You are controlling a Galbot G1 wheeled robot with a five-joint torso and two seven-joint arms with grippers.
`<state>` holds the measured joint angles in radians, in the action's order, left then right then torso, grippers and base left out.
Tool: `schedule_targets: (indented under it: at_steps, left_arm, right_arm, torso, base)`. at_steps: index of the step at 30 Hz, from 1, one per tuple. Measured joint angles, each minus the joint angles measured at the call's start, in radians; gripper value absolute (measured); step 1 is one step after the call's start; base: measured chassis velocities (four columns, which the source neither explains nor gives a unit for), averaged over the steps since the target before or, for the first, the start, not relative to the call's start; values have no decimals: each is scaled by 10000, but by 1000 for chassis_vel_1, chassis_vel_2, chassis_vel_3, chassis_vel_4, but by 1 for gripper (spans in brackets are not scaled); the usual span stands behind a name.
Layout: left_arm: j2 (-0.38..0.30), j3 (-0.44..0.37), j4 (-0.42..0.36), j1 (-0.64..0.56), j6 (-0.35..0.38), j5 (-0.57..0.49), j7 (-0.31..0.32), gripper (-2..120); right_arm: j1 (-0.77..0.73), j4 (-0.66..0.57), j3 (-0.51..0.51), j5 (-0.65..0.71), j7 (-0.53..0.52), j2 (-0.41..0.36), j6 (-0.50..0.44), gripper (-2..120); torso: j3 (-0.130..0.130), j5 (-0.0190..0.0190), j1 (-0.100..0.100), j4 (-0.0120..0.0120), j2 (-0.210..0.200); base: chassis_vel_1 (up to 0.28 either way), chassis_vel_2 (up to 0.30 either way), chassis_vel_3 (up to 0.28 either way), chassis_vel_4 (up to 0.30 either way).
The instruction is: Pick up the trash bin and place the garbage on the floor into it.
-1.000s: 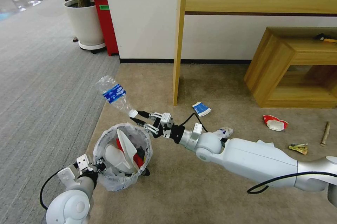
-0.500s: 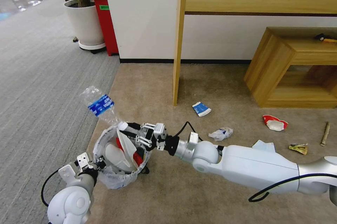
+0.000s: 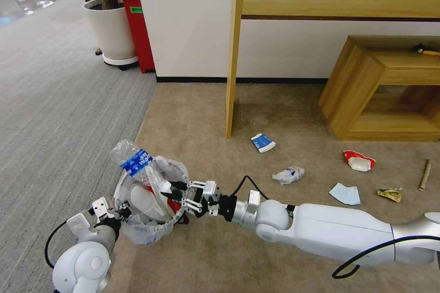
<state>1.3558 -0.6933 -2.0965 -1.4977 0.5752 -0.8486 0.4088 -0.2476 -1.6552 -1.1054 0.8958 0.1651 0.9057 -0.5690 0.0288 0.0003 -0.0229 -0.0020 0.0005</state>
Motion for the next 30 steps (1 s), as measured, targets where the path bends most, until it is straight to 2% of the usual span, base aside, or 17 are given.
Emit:
schedule_targets:
  at_steps: [9,18,21,22,24,26,29,30]
  left_arm:
    - [29,112,-679,-225,34,1,3,0]
    - [0,92,-718,-231,43,-25,7,0]
    - [-4,110,-592,-184,46,-28,1,0]
    - [-4,110,-592,-184,46,-28,1,0]
    - [-73,71,-471,-126,48,-73,-2,0]
    - [-91,54,-436,-110,49,-88,0,0]
    - [-103,39,-401,-76,51,-139,7,0]
    - [-103,39,-401,-76,51,-139,7,0]
  right_arm:
    - [-507,558,-123,-355,-269,119,-35,25]
    - [-629,726,-98,-459,-293,154,-76,25]
    - [-628,712,-61,-443,-227,149,-63,34]
    - [-628,712,-61,-443,-227,149,-63,34]
    - [-643,688,-19,-430,-152,142,-53,46]
    - [-652,686,-15,-428,-129,142,-50,49]
    - [-680,694,5,-424,-58,144,-47,63]
    - [-680,694,5,-424,-58,144,-47,63]
  torso:
    - [0,0,1,0,1]
    - [0,0,1,0,0]
    - [0,-1,0,0,1]
    - [0,-1,0,0,1]
    - [0,-1,0,0,1]
    - [0,0,0,0,1]
    - [0,-1,0,0,1]
    - [0,-1,0,0,1]
  base:
    - [0,0,0,0]
    - [0,0,0,0]
    - [0,0,0,0]
    - [0,0,0,0]
    - [0,0,0,0]
    - [0,0,0,0]
    - [0,0,0,0]
    - [0,0,0,0]
